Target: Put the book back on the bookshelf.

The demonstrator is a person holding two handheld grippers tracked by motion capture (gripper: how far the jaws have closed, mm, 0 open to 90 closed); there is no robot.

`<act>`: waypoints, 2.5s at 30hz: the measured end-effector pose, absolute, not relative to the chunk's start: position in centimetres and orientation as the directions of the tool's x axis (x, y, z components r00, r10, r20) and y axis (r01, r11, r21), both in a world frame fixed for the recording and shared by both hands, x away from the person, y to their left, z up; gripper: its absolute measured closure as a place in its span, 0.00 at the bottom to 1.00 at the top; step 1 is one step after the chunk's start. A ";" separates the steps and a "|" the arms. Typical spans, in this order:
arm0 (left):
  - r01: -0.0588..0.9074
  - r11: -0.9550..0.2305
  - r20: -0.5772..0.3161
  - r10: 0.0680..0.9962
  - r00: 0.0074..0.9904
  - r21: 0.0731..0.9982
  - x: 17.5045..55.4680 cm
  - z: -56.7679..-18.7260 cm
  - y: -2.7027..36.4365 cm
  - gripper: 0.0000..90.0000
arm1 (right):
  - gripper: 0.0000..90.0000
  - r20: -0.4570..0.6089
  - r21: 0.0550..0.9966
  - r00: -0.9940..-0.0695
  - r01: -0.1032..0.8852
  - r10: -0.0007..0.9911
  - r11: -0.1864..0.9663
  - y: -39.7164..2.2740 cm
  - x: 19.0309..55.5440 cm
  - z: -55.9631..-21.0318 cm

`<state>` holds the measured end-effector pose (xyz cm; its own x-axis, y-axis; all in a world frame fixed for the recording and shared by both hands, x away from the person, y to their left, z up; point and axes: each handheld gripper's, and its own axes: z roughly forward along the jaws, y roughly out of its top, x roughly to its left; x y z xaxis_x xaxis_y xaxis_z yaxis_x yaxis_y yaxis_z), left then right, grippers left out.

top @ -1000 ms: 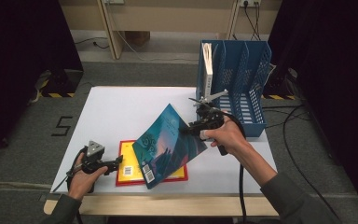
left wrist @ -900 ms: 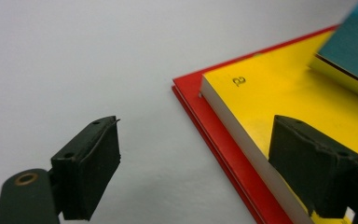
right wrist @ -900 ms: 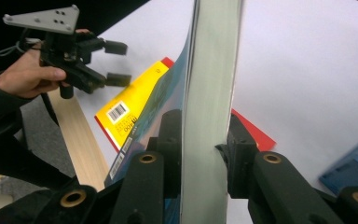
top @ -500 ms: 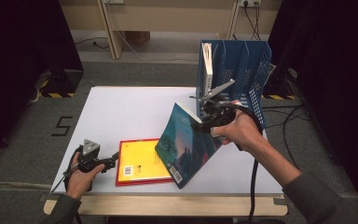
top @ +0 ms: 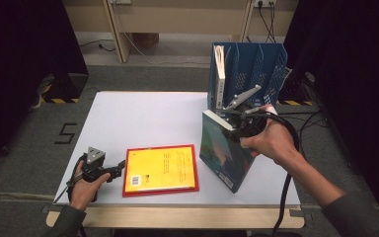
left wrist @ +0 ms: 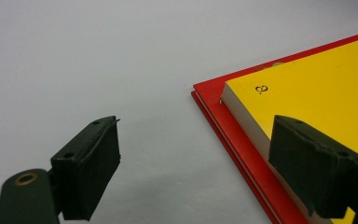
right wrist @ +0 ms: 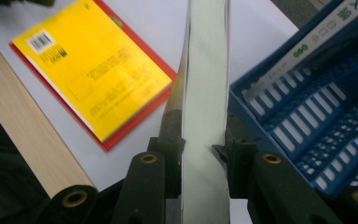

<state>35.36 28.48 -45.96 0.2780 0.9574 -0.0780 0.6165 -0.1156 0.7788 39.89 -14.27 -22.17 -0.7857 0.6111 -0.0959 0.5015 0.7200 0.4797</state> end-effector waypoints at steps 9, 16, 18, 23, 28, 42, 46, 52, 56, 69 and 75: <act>0.622 -0.104 -0.091 0.958 0.273 0.776 35.5 -46.0 28.8 0.17 | 0.82 -0.070 0.454 -0.754 0.558 0.653 0.694 -16.3 40.8 -23.5; 0.626 -0.113 -0.085 0.957 0.278 0.772 35.6 -46.1 28.5 0.18 | 0.82 -0.034 0.462 -0.740 0.585 0.672 0.667 -17.5 40.8 -23.7; 0.626 -0.116 -0.085 0.956 0.281 0.771 35.6 -46.2 28.4 0.17 | 0.81 -0.023 0.455 -0.734 0.597 0.678 0.661 -17.7 40.8 -23.8; 0.631 -0.124 -0.085 0.953 0.290 0.766 35.6 -46.3 28.3 0.17 | 0.81 -0.007 0.442 -0.720 0.621 0.694 0.648 -17.8 40.9 -24.0; 0.636 -0.129 -0.085 0.952 0.295 0.761 35.7 -46.4 28.3 0.17 | 0.79 0.025 0.429 -0.695 0.656 0.718 0.620 -17.9 41.5 -24.1; 0.639 -0.134 -0.085 0.950 0.300 0.757 35.6 -46.4 28.3 0.17 | 0.73 0.111 0.375 -0.664 0.717 0.740 0.587 -16.3 43.1 -25.3; 0.640 -0.137 -0.083 0.950 0.302 0.756 35.7 -46.5 28.3 0.17 | 0.73 0.107 0.352 -0.671 0.715 0.733 0.604 -15.9 43.4 -25.7; 0.642 -0.142 -0.082 0.948 0.306 0.753 35.7 -46.6 28.2 0.17 | 0.73 0.099 0.336 -0.679 0.711 0.727 0.618 -15.8 43.8 -26.0; 0.643 -0.148 -0.079 0.947 0.310 0.752 35.7 -46.6 28.1 0.17 | 0.73 0.100 0.333 -0.674 0.716 0.732 0.614 -15.8 43.8 -26.1; 0.660 -0.142 -0.076 0.954 0.290 0.737 35.9 -47.1 28.9 0.17 | 0.82 0.040 0.306 -0.743 0.646 0.668 0.699 -15.2 43.2 -25.9; 0.693 -0.201 -0.037 0.949 0.313 0.693 36.6 -48.2 29.2 0.17 | 0.82 0.028 0.336 -0.727 0.654 0.686 0.678 -16.2 42.8 -24.9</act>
<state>36.55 29.23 -48.16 0.3125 0.9492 -0.0369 0.6926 -0.2011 0.6927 42.84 -16.21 -24.93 -0.7267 0.6863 0.0281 0.6536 0.6784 0.3355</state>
